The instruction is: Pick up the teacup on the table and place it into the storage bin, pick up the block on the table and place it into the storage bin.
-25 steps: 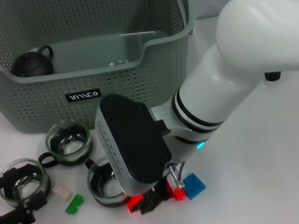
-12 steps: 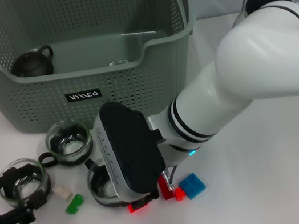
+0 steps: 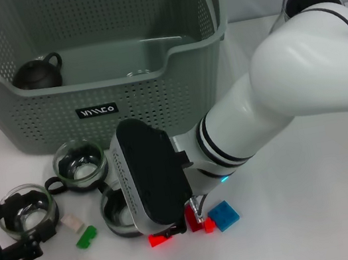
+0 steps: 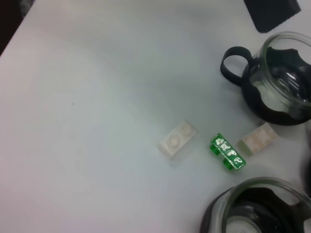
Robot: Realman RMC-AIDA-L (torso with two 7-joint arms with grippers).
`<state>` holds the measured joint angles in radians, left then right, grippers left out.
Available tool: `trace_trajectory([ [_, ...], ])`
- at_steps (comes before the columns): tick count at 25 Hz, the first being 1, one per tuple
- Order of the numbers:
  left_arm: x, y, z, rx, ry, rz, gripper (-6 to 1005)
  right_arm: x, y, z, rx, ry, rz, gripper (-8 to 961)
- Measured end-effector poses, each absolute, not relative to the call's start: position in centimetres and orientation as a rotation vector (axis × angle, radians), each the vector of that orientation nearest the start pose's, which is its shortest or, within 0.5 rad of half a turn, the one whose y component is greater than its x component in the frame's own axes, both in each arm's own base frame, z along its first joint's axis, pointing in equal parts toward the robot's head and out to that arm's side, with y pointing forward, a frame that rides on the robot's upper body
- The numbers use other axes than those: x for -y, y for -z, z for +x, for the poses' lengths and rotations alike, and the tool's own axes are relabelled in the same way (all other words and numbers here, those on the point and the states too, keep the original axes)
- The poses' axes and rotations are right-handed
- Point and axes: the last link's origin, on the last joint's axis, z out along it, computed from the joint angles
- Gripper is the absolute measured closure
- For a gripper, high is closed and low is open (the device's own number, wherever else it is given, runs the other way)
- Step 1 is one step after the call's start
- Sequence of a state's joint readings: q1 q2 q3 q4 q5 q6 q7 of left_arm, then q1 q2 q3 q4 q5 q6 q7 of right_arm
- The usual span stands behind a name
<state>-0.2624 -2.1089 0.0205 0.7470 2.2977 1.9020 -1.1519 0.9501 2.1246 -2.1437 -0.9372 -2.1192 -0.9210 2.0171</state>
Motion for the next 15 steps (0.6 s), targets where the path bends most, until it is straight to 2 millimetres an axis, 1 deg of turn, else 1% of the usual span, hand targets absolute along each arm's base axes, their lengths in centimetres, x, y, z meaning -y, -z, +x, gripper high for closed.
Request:
trace_trajectory([
  [5, -20.2, -5.3, -35.7, 0.79, 0.803, -2.37, 102, -31.8, 17.5, 8.1, 0.525, 0.43, -3.036, 689],
  [11, -20.1, -5.3, -35.8, 0.793, 0.802, -2.368, 102, -31.6, 16.7, 7.2, 0.498, 0.376, -3.067, 875],
  [15, -20.0, -5.3, -35.8, 0.796, 0.802, -2.366, 103, -32.1, 15.1, 6.8, 0.429, 0.33, -3.074, 891],
])
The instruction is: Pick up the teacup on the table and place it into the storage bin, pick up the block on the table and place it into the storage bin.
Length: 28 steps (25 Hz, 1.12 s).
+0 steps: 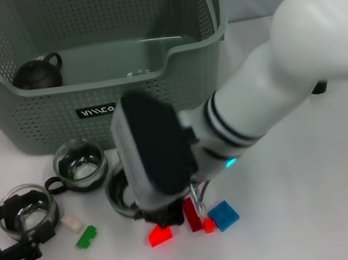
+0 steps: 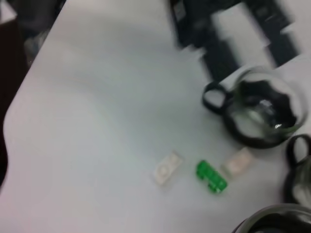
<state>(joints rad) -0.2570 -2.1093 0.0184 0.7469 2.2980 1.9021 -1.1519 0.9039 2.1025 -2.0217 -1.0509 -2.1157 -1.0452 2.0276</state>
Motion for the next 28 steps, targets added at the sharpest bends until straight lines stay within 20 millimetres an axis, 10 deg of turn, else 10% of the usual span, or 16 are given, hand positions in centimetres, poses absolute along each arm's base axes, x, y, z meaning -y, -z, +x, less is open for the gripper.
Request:
trace_trajectory([
  [7, -20.0, -5.3, -35.8, 0.795, 0.802, -2.367, 103, -33.2, 9.2, 5.1, 0.252, 0.017, -3.109, 895],
  [17, -20.7, -5.3, -35.4, 0.774, 0.808, -2.377, 104, -34.8, -2.9, 2.5, 0.083, -0.967, -2.972, 895],
  [28, -21.1, -5.0, -35.1, 0.776, 0.831, -2.382, 105, -42.3, -2.5, -2.9, -0.213, -0.586, -2.704, 896],
])
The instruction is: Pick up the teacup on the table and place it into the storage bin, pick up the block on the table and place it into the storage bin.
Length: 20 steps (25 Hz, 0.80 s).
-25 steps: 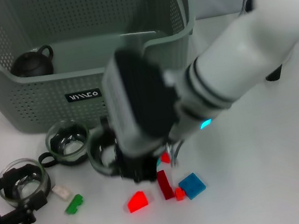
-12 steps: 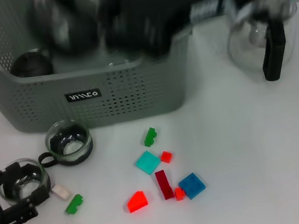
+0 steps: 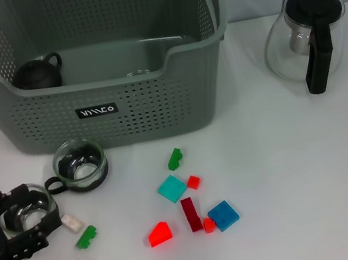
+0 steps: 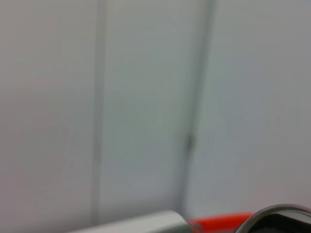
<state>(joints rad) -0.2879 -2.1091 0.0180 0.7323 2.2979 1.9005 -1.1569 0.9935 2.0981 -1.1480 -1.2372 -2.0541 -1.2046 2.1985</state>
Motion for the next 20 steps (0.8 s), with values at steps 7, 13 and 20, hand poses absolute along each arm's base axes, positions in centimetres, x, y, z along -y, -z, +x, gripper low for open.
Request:
trace_trajectory([
  [7, -21.2, -4.9, -35.1, 0.784, 0.835, -2.379, 105, -46.4, 3.6, -4.3, -0.332, -0.202, -2.656, 896],
  [13, -21.2, -4.7, -35.1, 0.788, 0.837, -2.376, 106, -47.9, 8.1, -2.5, -0.354, -0.093, -2.569, 896],
  [20, -21.7, -4.2, -35.1, 0.797, 0.832, -2.376, 106, -47.6, 10.5, 0.0, -0.375, -0.034, -2.549, 881],
])
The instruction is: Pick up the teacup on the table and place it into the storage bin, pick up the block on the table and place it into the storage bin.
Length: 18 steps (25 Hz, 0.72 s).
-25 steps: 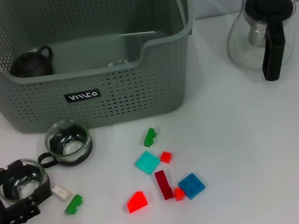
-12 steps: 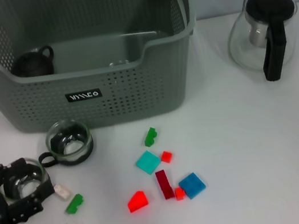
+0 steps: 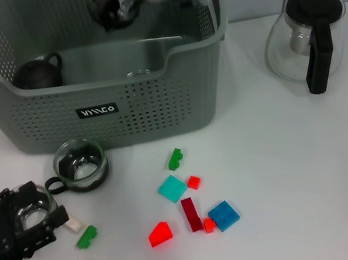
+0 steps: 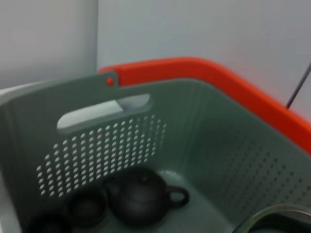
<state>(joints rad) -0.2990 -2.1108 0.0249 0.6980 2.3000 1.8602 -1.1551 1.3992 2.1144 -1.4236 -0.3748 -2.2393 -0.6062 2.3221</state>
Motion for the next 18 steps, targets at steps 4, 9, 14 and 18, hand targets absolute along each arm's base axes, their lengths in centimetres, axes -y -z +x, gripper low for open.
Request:
trace_trajectory([
  [4, -22.1, -4.0, -34.9, 0.792, 0.828, -2.394, 106, -47.2, 11.0, 0.9, -0.387, 0.003, -2.57, 863],
  [9, -22.1, -3.9, -34.9, 0.792, 0.826, -2.401, 107, -46.7, 11.4, 1.8, -0.39, 0.056, -2.591, 840],
  [14, -22.0, -3.9, -35.0, 0.796, 0.824, -2.399, 107, -46.5, 11.5, 2.2, -0.394, 0.085, -2.607, 818],
  [18, -22.0, -3.9, -35.0, 0.799, 0.825, -2.399, 107, -46.3, 11.6, 2.5, -0.384, 0.117, -2.614, 799],
])
